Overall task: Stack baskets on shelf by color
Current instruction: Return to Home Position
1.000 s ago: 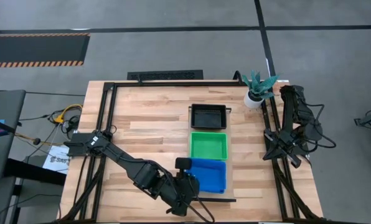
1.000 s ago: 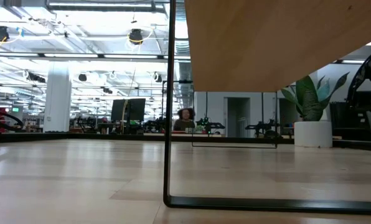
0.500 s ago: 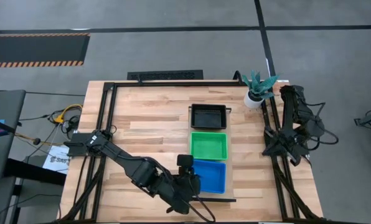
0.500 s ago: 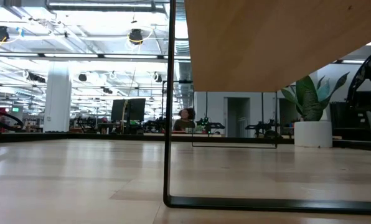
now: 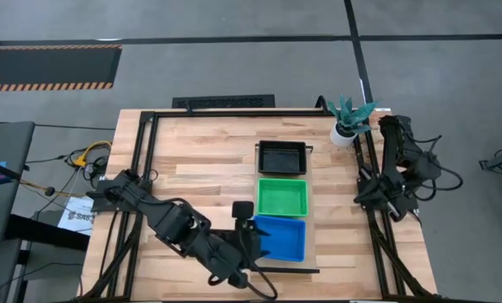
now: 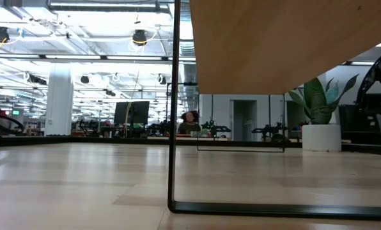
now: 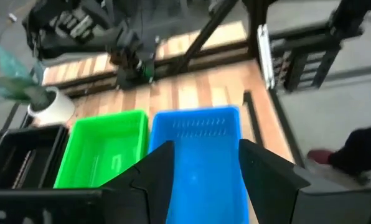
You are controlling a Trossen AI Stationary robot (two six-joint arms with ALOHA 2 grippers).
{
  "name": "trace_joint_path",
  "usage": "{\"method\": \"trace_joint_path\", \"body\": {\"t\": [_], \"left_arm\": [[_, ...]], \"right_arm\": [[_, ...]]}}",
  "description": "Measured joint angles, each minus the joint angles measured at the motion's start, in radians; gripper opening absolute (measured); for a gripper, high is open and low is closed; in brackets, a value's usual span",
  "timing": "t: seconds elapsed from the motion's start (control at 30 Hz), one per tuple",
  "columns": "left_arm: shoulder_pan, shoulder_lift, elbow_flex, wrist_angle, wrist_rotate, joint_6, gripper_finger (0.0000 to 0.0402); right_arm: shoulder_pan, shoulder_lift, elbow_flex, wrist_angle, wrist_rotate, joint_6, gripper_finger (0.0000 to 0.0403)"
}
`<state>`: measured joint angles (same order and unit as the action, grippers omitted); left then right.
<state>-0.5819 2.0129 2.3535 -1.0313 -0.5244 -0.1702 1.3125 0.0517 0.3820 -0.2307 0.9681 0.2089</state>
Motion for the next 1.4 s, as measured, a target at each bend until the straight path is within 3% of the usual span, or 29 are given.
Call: {"method": "trace_joint_path", "body": {"t": [0.27, 0.43, 0.53, 0.7, 0.83, 1.0, 1.2, 1.4], "left_arm": [[0.054, -0.089, -0.003, -0.098, 0.048, 0.007, 0.0167], [0.052, -0.223, -0.155, -0.004, 0.041, 0.037, 0.0167], [0.037, -0.359, -0.376, 0.174, 0.041, 0.056, 0.0167], [0.033, -0.64, -0.905, 0.582, 0.064, -0.007, 0.0167], [0.037, -0.865, -1.33, 0.981, 0.12, -0.035, 0.0167], [0.043, -1.094, -1.733, 1.383, 0.153, -0.085, 0.0167], [0.039, -1.276, -2.019, 1.66, 0.176, -0.138, 0.0167], [0.038, -1.366, -2.126, 1.686, 0.176, -0.164, 0.0167]], "right_arm": [[-0.001, -0.043, 0.047, 0.0, -0.186, -0.075, 0.0033], [-0.005, -0.048, 0.178, -0.102, -0.289, -0.086, 0.0033], [-0.006, -0.048, 0.26, -0.175, -0.292, -0.086, 0.0033], [-0.007, -0.048, 0.362, -0.26, -0.292, -0.087, 0.0033], [-0.005, -0.048, 0.365, -0.275, -0.292, -0.067, 0.0033], [-0.005, -0.048, 0.337, -0.254, -0.29, -0.029, 0.0033], [-0.006, -0.048, 0.214, -0.095, -0.291, -0.033, 0.0033], [-0.006, -0.047, -0.011, 0.163, -0.313, -0.026, 0.0033]]}}
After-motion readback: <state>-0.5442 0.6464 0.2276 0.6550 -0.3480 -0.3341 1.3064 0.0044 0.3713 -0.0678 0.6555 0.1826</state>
